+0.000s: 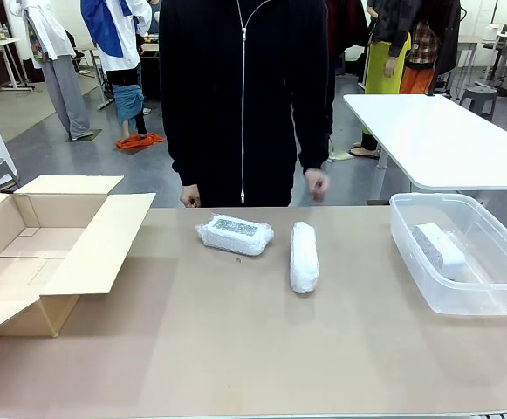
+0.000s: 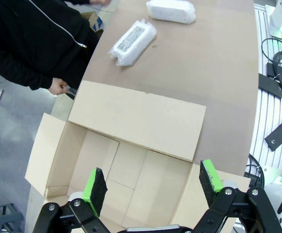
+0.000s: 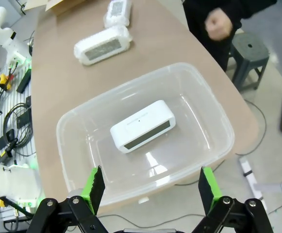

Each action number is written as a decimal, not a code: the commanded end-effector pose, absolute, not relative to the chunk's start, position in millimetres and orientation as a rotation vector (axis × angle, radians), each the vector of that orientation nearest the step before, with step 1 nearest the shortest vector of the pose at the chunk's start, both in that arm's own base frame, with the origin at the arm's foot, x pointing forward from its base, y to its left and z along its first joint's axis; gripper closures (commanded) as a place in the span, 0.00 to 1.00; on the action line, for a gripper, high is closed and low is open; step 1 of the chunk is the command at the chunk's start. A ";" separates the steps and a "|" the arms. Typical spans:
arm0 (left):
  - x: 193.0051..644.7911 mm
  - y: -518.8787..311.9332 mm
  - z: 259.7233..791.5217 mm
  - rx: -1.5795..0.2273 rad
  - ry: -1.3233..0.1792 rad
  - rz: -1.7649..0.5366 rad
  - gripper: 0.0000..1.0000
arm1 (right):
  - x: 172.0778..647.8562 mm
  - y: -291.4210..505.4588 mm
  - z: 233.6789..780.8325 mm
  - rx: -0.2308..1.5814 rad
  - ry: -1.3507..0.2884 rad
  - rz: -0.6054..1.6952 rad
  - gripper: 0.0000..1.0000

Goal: Separate and place wrapped and unwrapped clocks.
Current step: Pick up the Digital clock indicated by the person.

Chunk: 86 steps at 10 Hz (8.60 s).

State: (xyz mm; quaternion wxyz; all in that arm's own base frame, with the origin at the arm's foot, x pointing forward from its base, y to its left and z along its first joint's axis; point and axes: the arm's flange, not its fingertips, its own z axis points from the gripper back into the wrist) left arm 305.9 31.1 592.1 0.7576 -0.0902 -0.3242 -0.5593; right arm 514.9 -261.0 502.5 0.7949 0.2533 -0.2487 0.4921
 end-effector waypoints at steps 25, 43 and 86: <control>305.9 31.1 592.1 -0.197 -0.706 -1.219 0.00 | 514.5 -261.0 501.3 0.543 -0.535 1.067 0.00; 427.0 -326.1 539.1 -0.057 -0.439 -0.646 0.00 | 514.5 -261.0 501.3 0.543 -0.535 1.067 0.00; 493.2 -531.9 363.2 -0.065 -0.153 -0.484 0.98 | 514.5 -261.0 501.3 0.543 -0.535 1.067 0.00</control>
